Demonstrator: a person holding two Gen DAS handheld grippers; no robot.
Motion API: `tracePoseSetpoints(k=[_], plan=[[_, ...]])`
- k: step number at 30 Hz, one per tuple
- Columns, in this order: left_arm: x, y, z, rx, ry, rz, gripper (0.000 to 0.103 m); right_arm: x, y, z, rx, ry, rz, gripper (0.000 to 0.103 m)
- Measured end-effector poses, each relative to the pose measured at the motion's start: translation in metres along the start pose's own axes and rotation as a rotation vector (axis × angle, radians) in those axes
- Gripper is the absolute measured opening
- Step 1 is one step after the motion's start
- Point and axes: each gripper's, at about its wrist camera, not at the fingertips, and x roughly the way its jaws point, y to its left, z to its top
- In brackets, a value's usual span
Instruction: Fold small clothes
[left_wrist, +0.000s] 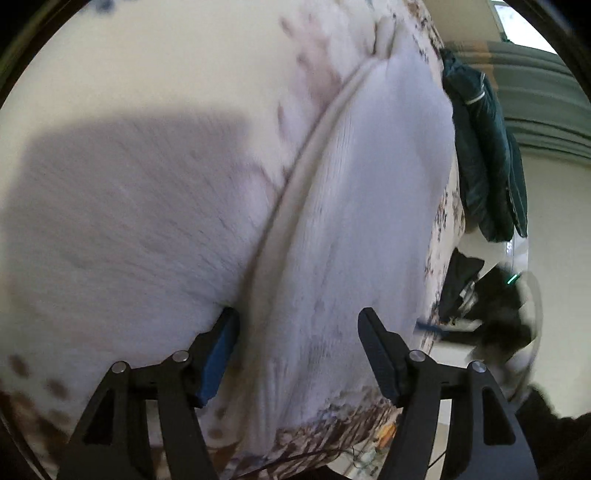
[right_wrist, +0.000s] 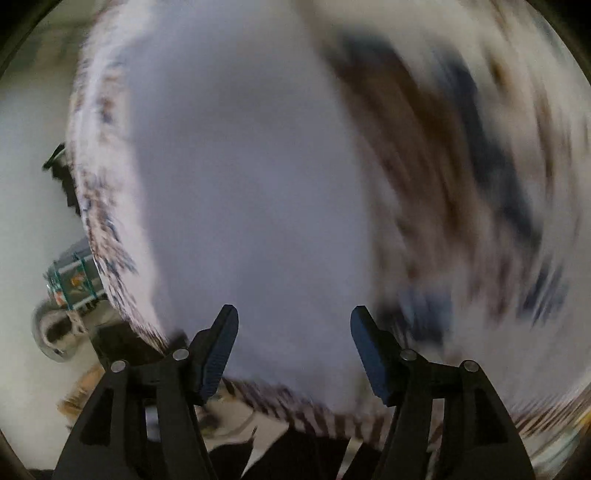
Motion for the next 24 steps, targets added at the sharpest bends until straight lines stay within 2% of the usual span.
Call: tracePoseSetpoints(k=[2, 3, 4, 6, 7, 8, 9, 11, 16, 19, 21, 24], plan=[[0.004, -0.003, 0.000, 0.006, 0.002, 0.002, 0.064, 0.031, -0.031, -0.016, 0.056, 0.031, 0.069, 0.065], [0.004, -0.004, 0.000, 0.004, 0.003, 0.009, 0.064, 0.031, -0.031, -0.016, 0.056, 0.031, 0.069, 0.065], [0.005, -0.007, -0.002, 0.003, 0.003, 0.009, 0.064, 0.058, -0.052, -0.029, 0.100, 0.043, 0.166, 0.065], [0.006, -0.014, -0.003, 0.024, 0.009, 0.021, 0.059, 0.071, -0.059, -0.038, 0.088, 0.034, 0.235, 0.065], [0.007, -0.019, -0.005, 0.050, 0.022, 0.040, 0.051, 0.075, -0.061, -0.042, 0.096, 0.025, 0.266, 0.065], [0.011, -0.025, -0.005, 0.075, 0.039, 0.051, 0.020, 0.080, -0.062, -0.046, 0.103, 0.018, 0.298, 0.063], [0.014, -0.032, -0.007, 0.104, 0.058, 0.083, 0.011, 0.084, -0.060, -0.048, 0.107, 0.013, 0.316, 0.043], [0.011, -0.037, -0.008, 0.128, 0.071, 0.090, 0.010, 0.091, -0.061, -0.055, 0.118, 0.021, 0.331, 0.013], [-0.020, -0.057, -0.003, 0.080, 0.040, 0.034, 0.010, 0.070, -0.051, -0.063, 0.127, -0.026, 0.394, 0.010], [-0.041, -0.090, 0.011, 0.084, 0.001, -0.020, 0.010, 0.035, -0.035, -0.060, 0.113, -0.066, 0.458, 0.010], [-0.053, -0.116, 0.031, 0.107, -0.048, -0.052, 0.010, 0.006, -0.016, -0.047, 0.073, -0.114, 0.479, 0.010], [-0.058, -0.148, 0.076, 0.110, -0.121, -0.124, 0.010, -0.035, 0.015, -0.009, 0.040, -0.189, 0.512, 0.010]])
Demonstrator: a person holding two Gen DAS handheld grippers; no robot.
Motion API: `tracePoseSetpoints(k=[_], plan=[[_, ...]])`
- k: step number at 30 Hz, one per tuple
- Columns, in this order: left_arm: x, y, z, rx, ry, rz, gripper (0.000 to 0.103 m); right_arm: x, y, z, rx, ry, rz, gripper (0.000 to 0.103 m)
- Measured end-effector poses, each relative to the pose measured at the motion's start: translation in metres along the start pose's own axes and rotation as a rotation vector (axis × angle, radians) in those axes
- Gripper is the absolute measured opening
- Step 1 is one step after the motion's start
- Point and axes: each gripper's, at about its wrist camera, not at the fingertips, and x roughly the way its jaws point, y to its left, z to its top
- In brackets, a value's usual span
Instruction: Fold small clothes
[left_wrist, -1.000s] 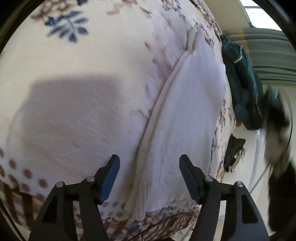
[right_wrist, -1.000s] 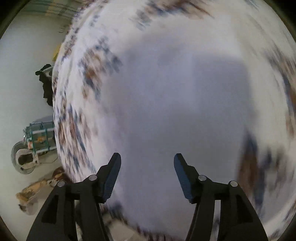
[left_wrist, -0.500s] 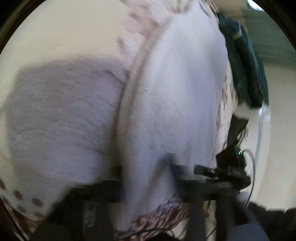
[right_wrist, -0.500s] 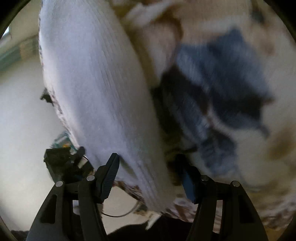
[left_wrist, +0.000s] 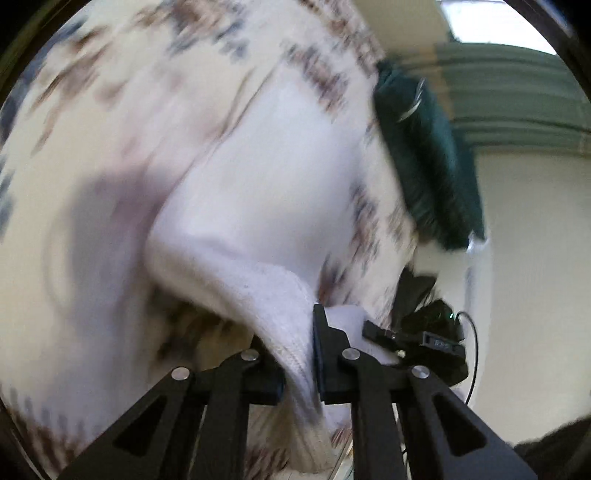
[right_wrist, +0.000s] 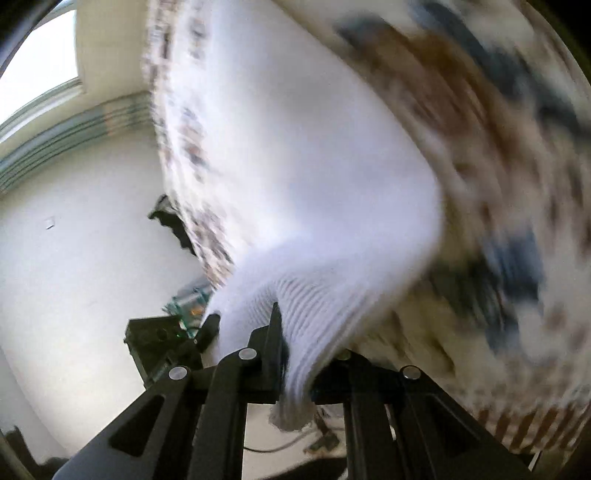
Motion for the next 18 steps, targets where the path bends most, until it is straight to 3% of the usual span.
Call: tracePoseSetpoints(k=[2, 3, 8, 10, 11, 12, 13, 14, 15, 16, 18], plan=[[0.013, -0.017, 0.041, 0.029, -0.056, -0.017, 0.011, -0.001, 0.011, 0.013, -0.016, -0.017, -0.003, 0.010], [0.023, -0.024, 0.064, 0.040, -0.090, -0.013, 0.011, -0.001, 0.038, 0.053, -0.052, -0.070, -0.014, 0.010], [0.069, -0.027, 0.161, 0.033, -0.158, -0.047, 0.014, 0.011, 0.095, 0.167, -0.104, -0.150, -0.043, 0.010], [0.088, -0.015, 0.195, -0.032, -0.150, -0.053, 0.027, 0.016, 0.110, 0.208, -0.105, -0.154, -0.076, 0.012], [0.095, -0.012, 0.209, -0.061, -0.151, -0.053, 0.049, 0.016, 0.110, 0.208, -0.105, -0.154, -0.076, 0.014], [0.093, -0.009, 0.217, -0.075, -0.164, -0.064, 0.063, 0.019, 0.114, 0.227, -0.091, -0.141, -0.082, 0.020], [0.089, -0.006, 0.220, -0.086, -0.185, -0.082, 0.063, 0.023, 0.115, 0.244, -0.062, -0.123, -0.095, 0.023], [0.082, -0.002, 0.225, -0.097, -0.211, -0.104, 0.063, 0.023, 0.117, 0.256, -0.045, -0.118, -0.076, 0.033], [0.075, 0.001, 0.224, -0.099, -0.226, -0.101, 0.066, 0.012, 0.124, 0.278, -0.029, -0.131, -0.041, 0.056], [0.068, 0.001, 0.224, -0.086, -0.248, -0.071, 0.067, 0.012, 0.124, 0.278, -0.029, -0.131, -0.041, 0.064], [0.060, -0.006, 0.222, -0.021, -0.266, -0.004, 0.067, -0.010, 0.125, 0.274, -0.052, -0.171, -0.014, 0.067]])
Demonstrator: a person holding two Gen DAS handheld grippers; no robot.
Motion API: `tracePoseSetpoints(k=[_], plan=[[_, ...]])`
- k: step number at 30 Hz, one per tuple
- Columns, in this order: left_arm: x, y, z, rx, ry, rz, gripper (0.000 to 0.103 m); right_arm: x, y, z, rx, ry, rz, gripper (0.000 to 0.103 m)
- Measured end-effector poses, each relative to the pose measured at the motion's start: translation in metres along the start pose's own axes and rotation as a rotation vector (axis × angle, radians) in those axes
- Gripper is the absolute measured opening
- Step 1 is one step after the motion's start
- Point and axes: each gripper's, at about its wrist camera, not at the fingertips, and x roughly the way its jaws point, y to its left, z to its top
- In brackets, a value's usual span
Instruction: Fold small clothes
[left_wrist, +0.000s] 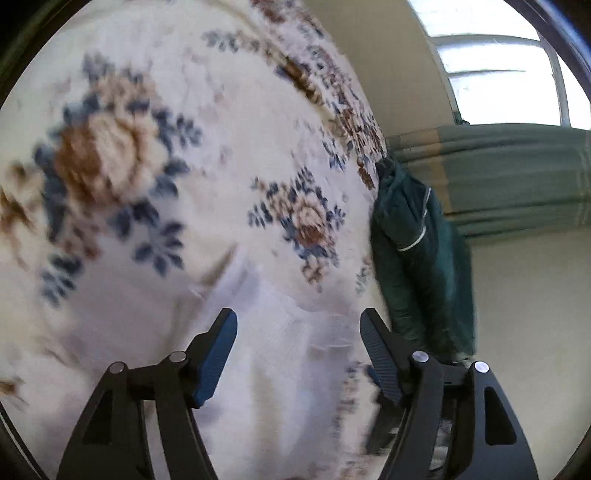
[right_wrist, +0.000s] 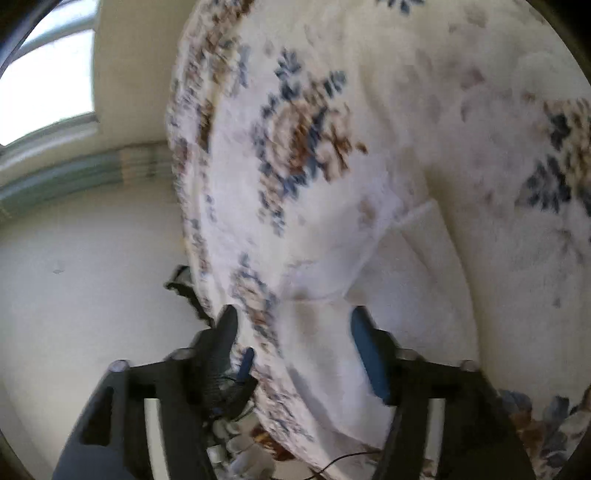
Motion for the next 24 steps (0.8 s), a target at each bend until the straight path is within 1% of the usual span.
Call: tracePoseSetpoints(k=[1, 2, 3, 4, 5, 6, 7, 9, 10, 11, 12, 13, 14, 15, 16, 17, 18, 20, 21, 24], plan=[[0.001, -0.006, -0.002, 0.061, 0.011, 0.062, 0.067, -0.008, -0.001, -0.001, -0.026, -0.014, -0.028, 0.067], [0.005, -0.013, -0.005, 0.129, 0.032, 0.103, 0.067, -0.014, -0.003, -0.001, -0.052, -0.025, -0.061, 0.067], [0.012, -0.018, -0.007, 0.186, 0.053, 0.144, 0.067, -0.019, -0.005, -0.004, -0.091, -0.039, -0.113, 0.067], [0.024, -0.025, -0.010, 0.254, 0.082, 0.202, 0.067, -0.021, -0.007, -0.007, -0.129, -0.048, -0.175, 0.067], [0.034, -0.028, -0.012, 0.305, 0.108, 0.230, 0.067, -0.020, -0.009, -0.007, -0.151, -0.055, -0.219, 0.067], [0.048, -0.032, -0.016, 0.375, 0.132, 0.280, 0.067, -0.020, -0.009, -0.007, -0.151, -0.055, -0.219, 0.067], [0.059, -0.035, -0.020, 0.425, 0.151, 0.311, 0.067, -0.014, -0.017, -0.011, -0.186, -0.051, -0.281, 0.067], [0.087, -0.039, -0.027, 0.516, 0.203, 0.363, 0.066, 0.000, -0.026, -0.010, -0.194, -0.029, -0.299, 0.067], [0.098, -0.040, -0.029, 0.550, 0.217, 0.386, 0.055, 0.008, -0.028, -0.009, -0.199, -0.023, -0.309, 0.067], [0.107, -0.041, -0.031, 0.588, 0.223, 0.403, 0.040, 0.016, -0.028, -0.007, -0.219, -0.022, -0.331, 0.065], [0.116, -0.041, -0.032, 0.614, 0.235, 0.428, 0.007, 0.020, -0.027, -0.007, -0.242, -0.021, -0.347, 0.056], [0.119, -0.039, -0.032, 0.621, 0.243, 0.454, 0.006, 0.025, -0.026, -0.007, -0.270, -0.018, -0.364, 0.049], [0.118, -0.038, -0.030, 0.614, 0.240, 0.436, 0.005, 0.031, -0.023, -0.007, -0.300, -0.017, -0.392, 0.024], [0.112, -0.039, -0.028, 0.607, 0.218, 0.419, 0.005, 0.031, -0.023, -0.007, -0.300, -0.017, -0.392, 0.006], [0.106, -0.039, -0.026, 0.602, 0.193, 0.412, 0.004, 0.031, -0.021, -0.007, -0.319, -0.026, -0.410, 0.006], [0.095, -0.039, -0.020, 0.579, 0.169, 0.383, 0.004, 0.026, -0.013, -0.009, -0.361, -0.077, -0.432, 0.006], [0.085, -0.041, -0.017, 0.561, 0.144, 0.381, 0.004, 0.022, -0.010, -0.011, -0.371, -0.089, -0.441, 0.006], [0.070, -0.037, -0.008, 0.522, 0.105, 0.368, 0.004, 0.018, -0.007, -0.011, -0.371, -0.103, -0.440, 0.005], [0.063, -0.032, -0.001, 0.489, 0.086, 0.372, 0.004, 0.007, -0.005, -0.010, -0.356, -0.143, -0.423, 0.005], [0.057, -0.014, 0.013, 0.423, 0.069, 0.386, 0.004, -0.001, -0.006, -0.006, -0.338, -0.174, -0.421, 0.005]])
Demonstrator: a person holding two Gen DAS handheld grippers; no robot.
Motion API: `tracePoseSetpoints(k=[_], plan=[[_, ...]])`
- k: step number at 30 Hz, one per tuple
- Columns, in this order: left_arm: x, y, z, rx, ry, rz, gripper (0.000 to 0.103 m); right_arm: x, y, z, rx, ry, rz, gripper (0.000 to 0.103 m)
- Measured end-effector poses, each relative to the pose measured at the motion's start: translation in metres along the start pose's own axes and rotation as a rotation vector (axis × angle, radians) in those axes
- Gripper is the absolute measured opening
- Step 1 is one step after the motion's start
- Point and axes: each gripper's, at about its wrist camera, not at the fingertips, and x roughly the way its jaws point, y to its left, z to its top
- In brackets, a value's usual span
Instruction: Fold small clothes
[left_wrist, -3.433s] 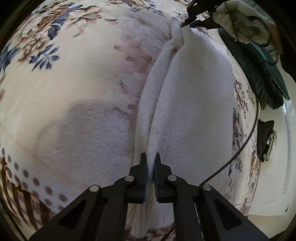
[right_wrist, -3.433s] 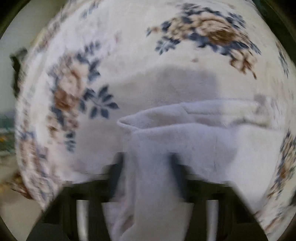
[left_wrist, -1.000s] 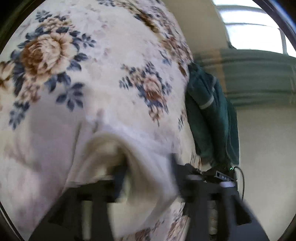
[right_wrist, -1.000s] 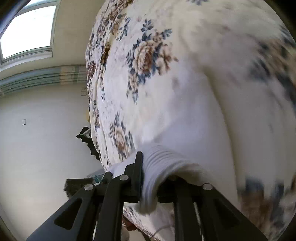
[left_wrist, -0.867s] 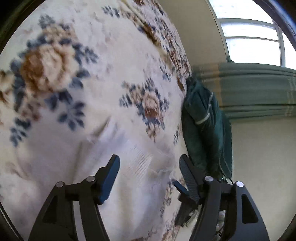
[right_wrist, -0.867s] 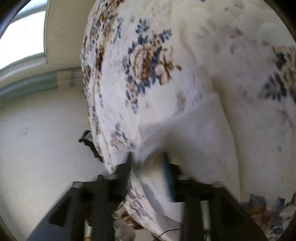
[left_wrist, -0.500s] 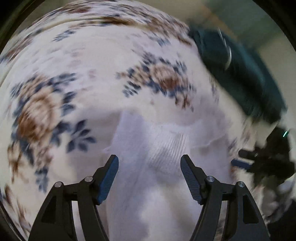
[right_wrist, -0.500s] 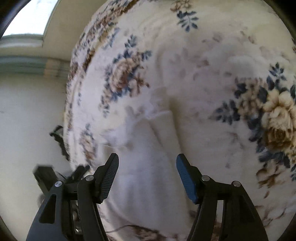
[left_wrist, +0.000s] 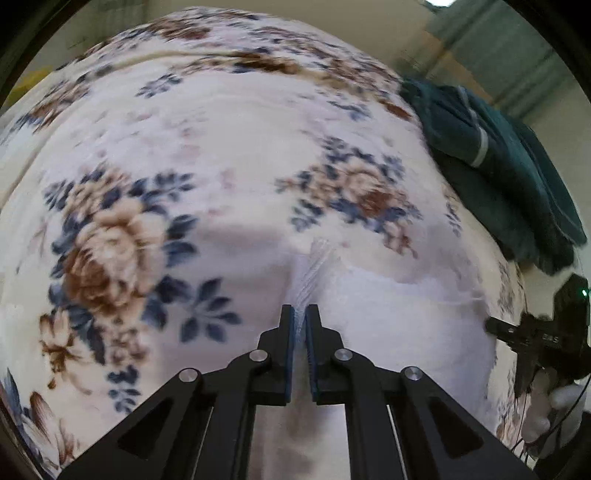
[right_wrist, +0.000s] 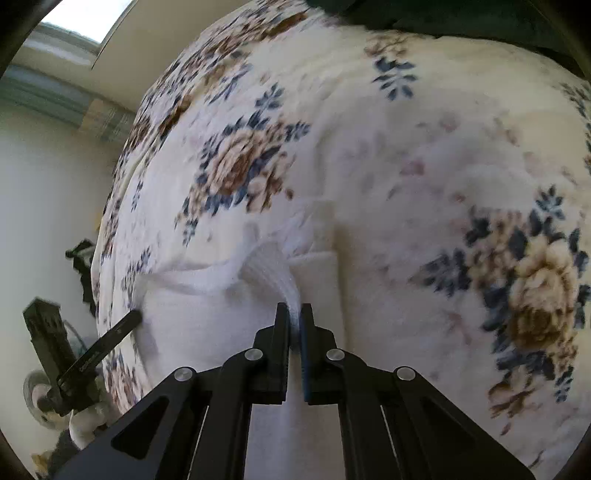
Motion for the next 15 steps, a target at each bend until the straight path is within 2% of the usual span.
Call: tracePoseSetpoints(k=[4, 6, 8, 9, 10, 11, 12, 13, 14, 15], plan=[[0.018, 0.003, 0.001, -0.008, 0.051, -0.012, 0.004, 0.003, -0.004, 0.010, 0.040, -0.012, -0.009, 0.004], [0.034, 0.005, 0.000, -0.027, 0.106, -0.016, 0.007, 0.023, -0.005, 0.017, 0.022, 0.032, -0.063, 0.004], [0.040, 0.011, 0.000, -0.089, 0.145, -0.073, 0.009, 0.043, -0.009, 0.020, 0.029, 0.133, -0.066, 0.005], [0.037, 0.012, 0.000, -0.111, 0.147, -0.076, 0.020, 0.043, -0.009, 0.020, 0.029, 0.133, -0.066, 0.007], [0.033, 0.014, 0.001, -0.134, 0.143, -0.094, 0.040, 0.042, -0.014, 0.021, 0.060, 0.147, -0.046, 0.008], [0.029, 0.014, 0.001, -0.144, 0.133, -0.125, 0.051, 0.042, -0.014, 0.021, 0.060, 0.147, -0.046, 0.013], [0.023, 0.014, 0.002, -0.152, 0.109, -0.150, 0.063, 0.035, -0.016, 0.021, 0.072, 0.138, -0.015, 0.027], [0.020, 0.014, 0.002, -0.150, 0.092, -0.160, 0.063, 0.030, -0.016, 0.021, 0.077, 0.127, -0.005, 0.036], [0.021, 0.012, 0.003, -0.145, 0.095, -0.169, 0.063, 0.019, -0.017, 0.019, 0.081, 0.105, 0.034, 0.049], [0.025, 0.012, 0.003, -0.142, 0.110, -0.174, 0.063, 0.017, -0.016, 0.019, 0.080, 0.104, 0.045, 0.050]])
